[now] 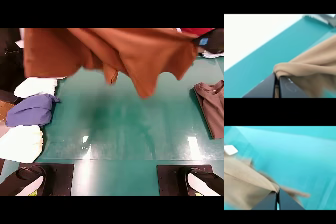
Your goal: Fold the shirts.
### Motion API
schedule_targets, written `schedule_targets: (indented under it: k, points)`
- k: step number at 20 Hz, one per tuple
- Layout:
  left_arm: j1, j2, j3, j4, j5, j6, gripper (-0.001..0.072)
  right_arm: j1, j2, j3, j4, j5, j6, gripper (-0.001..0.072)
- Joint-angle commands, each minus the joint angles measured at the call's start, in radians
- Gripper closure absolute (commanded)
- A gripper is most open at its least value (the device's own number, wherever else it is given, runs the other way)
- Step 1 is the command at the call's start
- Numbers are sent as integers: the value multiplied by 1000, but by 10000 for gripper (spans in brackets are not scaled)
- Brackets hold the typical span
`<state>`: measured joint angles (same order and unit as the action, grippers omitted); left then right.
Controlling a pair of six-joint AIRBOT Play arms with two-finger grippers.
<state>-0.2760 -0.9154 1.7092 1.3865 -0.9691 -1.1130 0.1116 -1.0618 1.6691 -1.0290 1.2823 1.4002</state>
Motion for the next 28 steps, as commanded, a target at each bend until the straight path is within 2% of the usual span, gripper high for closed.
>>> schedule_targets:
  k: [1,4,8,13,17,18,19,20,24,28]
  points:
    - [0,48,82,-8,-90,20,682,-3,26,144,-78,146,51,695]
    - [0,45,53,-87,-230,21,682,12,25,138,-97,244,67,695]
    - [-1,37,-259,-216,-317,21,682,93,26,-106,-103,310,76,695]
    - [-1,37,-729,-223,-275,22,682,181,26,-488,-182,195,77,695]
    - [-1,37,-910,-231,-317,18,679,177,26,-625,-175,166,85,695]
    - [-1,37,-924,-247,-340,10,516,177,26,-641,-176,165,85,695]
    - [-1,37,-932,-267,-360,-14,254,177,26,-650,-176,163,85,695]
    - [-1,37,-933,-277,-366,-31,154,177,25,-650,-176,158,85,695]
    - [0,37,-853,-271,-371,-80,156,177,26,-647,-176,142,85,695]
    - [0,37,-647,-94,-261,-156,156,177,26,-647,-175,142,84,695]
